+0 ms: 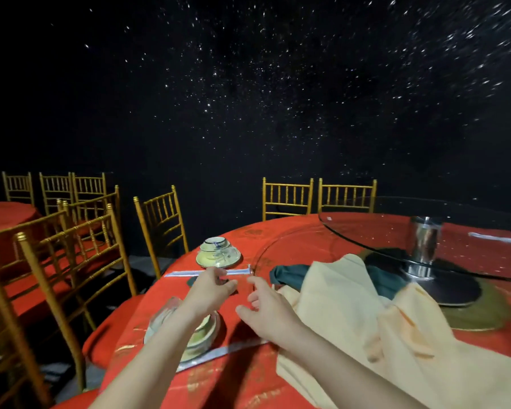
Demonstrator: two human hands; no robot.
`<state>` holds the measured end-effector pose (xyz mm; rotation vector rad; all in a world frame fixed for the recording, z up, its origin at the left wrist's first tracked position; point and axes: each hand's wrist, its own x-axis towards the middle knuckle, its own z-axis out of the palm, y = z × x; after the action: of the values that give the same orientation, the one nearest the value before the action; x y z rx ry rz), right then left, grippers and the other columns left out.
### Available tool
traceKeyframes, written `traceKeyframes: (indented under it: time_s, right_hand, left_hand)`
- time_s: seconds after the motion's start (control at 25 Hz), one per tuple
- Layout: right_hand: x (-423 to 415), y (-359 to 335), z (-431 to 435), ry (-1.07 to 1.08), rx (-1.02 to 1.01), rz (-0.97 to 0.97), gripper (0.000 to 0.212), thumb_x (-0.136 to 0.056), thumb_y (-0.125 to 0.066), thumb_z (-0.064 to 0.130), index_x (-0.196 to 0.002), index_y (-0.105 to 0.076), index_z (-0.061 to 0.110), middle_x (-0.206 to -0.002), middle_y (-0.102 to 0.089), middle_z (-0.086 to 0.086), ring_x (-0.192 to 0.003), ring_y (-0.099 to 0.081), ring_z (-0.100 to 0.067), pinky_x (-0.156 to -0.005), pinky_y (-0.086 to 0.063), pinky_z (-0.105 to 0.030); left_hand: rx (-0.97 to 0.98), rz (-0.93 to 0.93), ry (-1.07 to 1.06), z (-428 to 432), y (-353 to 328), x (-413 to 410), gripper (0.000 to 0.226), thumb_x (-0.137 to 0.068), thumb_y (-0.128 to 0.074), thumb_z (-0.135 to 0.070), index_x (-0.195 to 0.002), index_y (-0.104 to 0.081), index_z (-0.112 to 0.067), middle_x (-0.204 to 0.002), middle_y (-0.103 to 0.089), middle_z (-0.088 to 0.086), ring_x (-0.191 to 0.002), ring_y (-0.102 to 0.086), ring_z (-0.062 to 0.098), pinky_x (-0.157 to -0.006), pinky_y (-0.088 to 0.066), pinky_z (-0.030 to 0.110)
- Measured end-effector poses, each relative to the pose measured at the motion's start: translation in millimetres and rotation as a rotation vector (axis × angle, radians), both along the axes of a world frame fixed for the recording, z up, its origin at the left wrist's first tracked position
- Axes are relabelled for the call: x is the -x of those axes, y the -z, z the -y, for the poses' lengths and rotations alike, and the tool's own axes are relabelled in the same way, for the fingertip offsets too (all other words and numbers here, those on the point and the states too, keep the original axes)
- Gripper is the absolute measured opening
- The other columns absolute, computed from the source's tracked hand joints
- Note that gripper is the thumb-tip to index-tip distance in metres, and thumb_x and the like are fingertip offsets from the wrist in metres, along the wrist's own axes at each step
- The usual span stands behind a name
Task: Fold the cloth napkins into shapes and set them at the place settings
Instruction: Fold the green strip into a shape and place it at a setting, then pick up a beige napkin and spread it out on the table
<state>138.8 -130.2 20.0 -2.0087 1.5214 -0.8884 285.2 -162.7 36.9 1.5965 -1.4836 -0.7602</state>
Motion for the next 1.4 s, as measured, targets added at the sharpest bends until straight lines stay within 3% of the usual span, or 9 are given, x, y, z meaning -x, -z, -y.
traceKeyframes:
  time_s: [0.12,0.32,0.48,0.56,0.68,0.92,1.16,1.28,1.4]
  right_hand:
    - [47,-4,-61,0.019,0.011,0.023,0.060,-0.084,-0.061,0.039,-0.137,-0.034,0.026,-0.116,-0.057,0.003,-0.107,-0.057,-0.015,-0.093,-0.043,-0.027]
    - [134,-15,-168,0.121,-0.012,0.058,0.057,-0.084,-0.066,0.029,-0.134,-0.039,0.021,-0.109,-0.057,0.000,-0.100,-0.057,-0.015,-0.092,-0.044,-0.028]
    - [215,-12,-231,0.280,-0.037,0.039,0.054,-0.083,-0.067,0.028,-0.131,-0.043,0.022,-0.106,-0.059,0.000,-0.092,-0.057,-0.014,-0.079,-0.046,-0.028]
    - [249,-5,-256,0.372,-0.059,0.055,0.054,-0.083,-0.067,0.028,-0.131,-0.044,0.020,-0.104,-0.058,0.000,-0.088,-0.058,-0.016,-0.077,-0.048,-0.030]
    - [279,7,-285,0.451,-0.109,0.008,0.050,-0.086,-0.064,0.027,-0.130,-0.043,0.019,-0.111,-0.056,-0.002,-0.086,-0.059,-0.018,-0.063,-0.045,-0.022]
    - [301,32,-290,0.399,-0.038,-0.179,0.060,-0.086,-0.064,0.026,-0.138,-0.038,0.016,-0.134,-0.050,-0.005,-0.118,-0.052,-0.018,-0.091,-0.039,-0.023]
    - [322,79,-266,0.218,-0.033,-0.640,0.076,-0.086,-0.055,0.024,-0.149,-0.013,0.033,-0.159,-0.005,0.004,-0.144,-0.014,-0.013,-0.115,-0.021,-0.030]
    - [336,93,-258,0.264,0.052,-0.530,0.063,-0.092,-0.054,0.029,-0.147,-0.022,0.032,-0.157,-0.010,0.011,-0.139,-0.029,-0.011,-0.110,-0.029,-0.026]
    - [349,97,-256,0.339,0.167,-0.385,0.038,-0.092,-0.056,0.023,-0.129,-0.054,0.027,-0.145,-0.039,0.010,-0.118,-0.053,-0.012,-0.091,-0.045,-0.026]
  left_hand:
    - [0.035,-0.048,0.035,-62,3,31,0.029,-0.086,-0.067,-0.022,-0.107,-0.052,-0.011,-0.106,-0.063,0.013,-0.095,-0.063,0.033,-0.080,-0.052,0.043]
    - [-0.063,0.009,0.096,-162,-1,68,0.036,-0.090,-0.062,-0.025,-0.118,-0.048,-0.010,-0.091,-0.059,0.006,-0.065,-0.056,0.015,-0.049,-0.043,0.024]
    - [-0.039,0.047,0.127,-207,-12,92,0.043,-0.089,-0.062,-0.024,-0.126,-0.048,-0.006,-0.101,-0.062,0.010,-0.082,-0.062,0.022,-0.052,-0.046,0.023]
    - [-0.051,-0.013,0.155,-224,-15,106,0.046,-0.090,-0.061,-0.023,-0.129,-0.044,-0.006,-0.090,-0.060,0.008,-0.079,-0.058,0.023,-0.051,-0.043,0.024]
    - [-0.064,-0.048,0.191,-247,-12,131,0.048,-0.090,-0.061,-0.023,-0.130,-0.041,-0.005,-0.085,-0.057,0.004,-0.078,-0.059,0.022,-0.054,-0.042,0.027]
    - [-0.008,-0.031,0.218,-260,16,187,0.047,-0.089,-0.062,-0.018,-0.129,-0.042,-0.005,-0.101,-0.058,0.006,-0.079,-0.055,0.018,-0.061,-0.043,0.027]
    - [-0.004,0.187,0.355,-240,65,245,0.060,-0.087,-0.064,-0.029,-0.136,-0.036,-0.009,-0.135,-0.048,0.009,-0.120,-0.048,0.021,-0.090,-0.041,0.025]
    - [0.064,0.324,0.362,-231,85,264,0.081,-0.080,-0.068,-0.043,-0.142,-0.028,-0.010,-0.144,-0.039,0.002,-0.132,-0.037,0.018,-0.100,-0.031,0.024]
    - [0.109,0.486,0.318,-221,99,274,0.096,-0.070,-0.069,-0.059,-0.144,-0.026,-0.015,-0.137,-0.046,0.000,-0.126,-0.042,0.020,-0.100,-0.036,0.029]
